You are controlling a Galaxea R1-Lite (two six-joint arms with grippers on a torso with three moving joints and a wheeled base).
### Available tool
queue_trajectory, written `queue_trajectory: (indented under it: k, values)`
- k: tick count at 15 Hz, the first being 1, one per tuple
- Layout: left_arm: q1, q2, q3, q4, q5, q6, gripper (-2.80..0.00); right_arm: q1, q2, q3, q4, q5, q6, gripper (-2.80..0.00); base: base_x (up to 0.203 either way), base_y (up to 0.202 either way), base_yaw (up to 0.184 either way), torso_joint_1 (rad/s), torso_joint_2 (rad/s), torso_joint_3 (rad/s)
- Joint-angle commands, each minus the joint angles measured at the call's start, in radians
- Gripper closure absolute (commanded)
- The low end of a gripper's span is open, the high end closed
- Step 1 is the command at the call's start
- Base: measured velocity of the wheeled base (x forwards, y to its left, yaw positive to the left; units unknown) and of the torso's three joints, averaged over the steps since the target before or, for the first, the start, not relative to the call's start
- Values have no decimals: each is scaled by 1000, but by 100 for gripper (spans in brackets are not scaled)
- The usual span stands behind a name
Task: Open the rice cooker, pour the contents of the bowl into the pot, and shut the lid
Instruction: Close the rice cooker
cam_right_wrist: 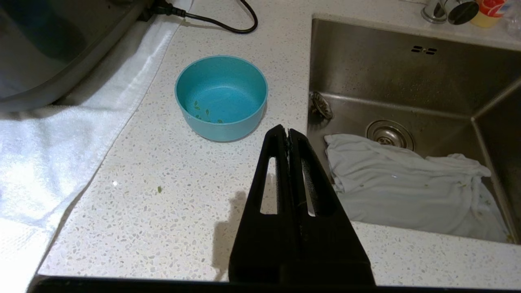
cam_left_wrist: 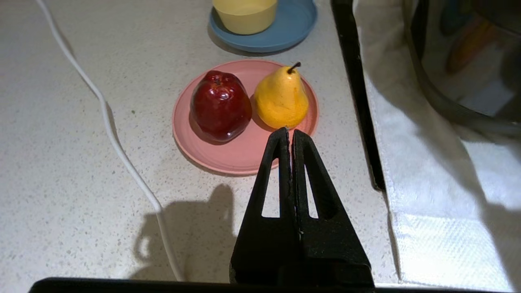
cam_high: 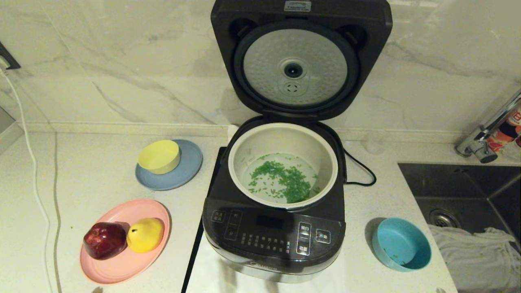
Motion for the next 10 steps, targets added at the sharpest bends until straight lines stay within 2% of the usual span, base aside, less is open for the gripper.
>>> queue_trajectory:
  k: [1,6,10]
  values:
    - [0,-3,10,-7,5,-12,0,0,-1,-2,5,-1,-16,0,0,0,0,0,0,0]
    - [0,-3,10,-8,5,-20,0,0,-2,-14,12,-17,-9,0,0,0,0,0,0,0]
    - [0,-3,10,-8,5,-20,0,0,139,-288,112,-26,44,0,0,0,0,0,0,0]
